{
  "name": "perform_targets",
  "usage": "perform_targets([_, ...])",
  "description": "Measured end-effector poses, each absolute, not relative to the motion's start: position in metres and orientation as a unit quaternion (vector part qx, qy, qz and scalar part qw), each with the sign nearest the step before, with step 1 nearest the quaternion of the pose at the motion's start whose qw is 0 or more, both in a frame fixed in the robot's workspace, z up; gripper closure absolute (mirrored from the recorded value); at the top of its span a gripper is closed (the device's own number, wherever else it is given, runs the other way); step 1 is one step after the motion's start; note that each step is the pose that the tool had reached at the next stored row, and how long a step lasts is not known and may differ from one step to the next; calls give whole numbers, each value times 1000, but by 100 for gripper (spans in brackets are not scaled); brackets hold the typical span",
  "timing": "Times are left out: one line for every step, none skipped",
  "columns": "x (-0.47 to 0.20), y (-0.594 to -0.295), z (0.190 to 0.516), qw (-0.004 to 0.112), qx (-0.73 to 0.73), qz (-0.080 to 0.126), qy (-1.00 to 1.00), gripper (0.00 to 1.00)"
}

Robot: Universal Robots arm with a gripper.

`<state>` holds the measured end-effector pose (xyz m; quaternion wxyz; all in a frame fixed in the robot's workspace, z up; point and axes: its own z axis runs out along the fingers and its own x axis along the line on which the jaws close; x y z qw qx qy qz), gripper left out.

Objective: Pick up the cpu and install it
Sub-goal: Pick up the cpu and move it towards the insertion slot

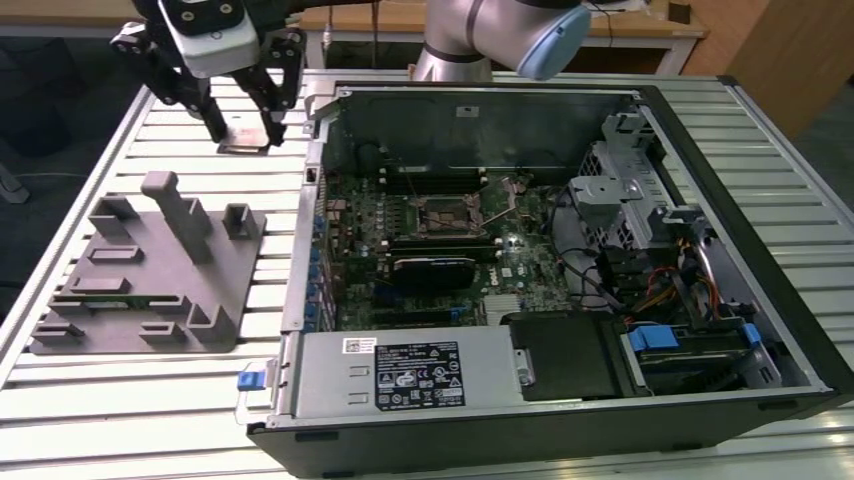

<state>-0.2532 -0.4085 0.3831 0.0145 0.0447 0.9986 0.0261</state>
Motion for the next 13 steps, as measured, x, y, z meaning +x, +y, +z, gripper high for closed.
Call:
perform_targets([-250, -408, 383, 14, 45, 26, 999, 46])
perform_targets([-247, -408, 383, 14, 45, 26, 999, 46])
perform_targets([-243, -408, 383, 14, 45, 26, 999, 46])
perform_targets([-240, -408, 383, 14, 45, 26, 999, 46])
perform_targets([-237, -408, 383, 15, 45, 26, 999, 46])
perform_targets([-233, -408, 383, 14, 45, 26, 999, 46])
perform_targets([-230, -407, 383, 14, 45, 26, 999, 46])
perform_targets([-226, -407, 383, 14, 45, 26, 999, 46])
perform_targets([-223, -407, 383, 14, 45, 26, 999, 46])
perform_targets([-219, -407, 383, 14, 45, 26, 999, 46])
perform_targets([-215, -407, 383, 14, 45, 26, 999, 46])
perform_targets([-211, -407, 383, 14, 45, 26, 999, 46])
perform_targets([-207, -407, 383, 14, 45, 26, 999, 46])
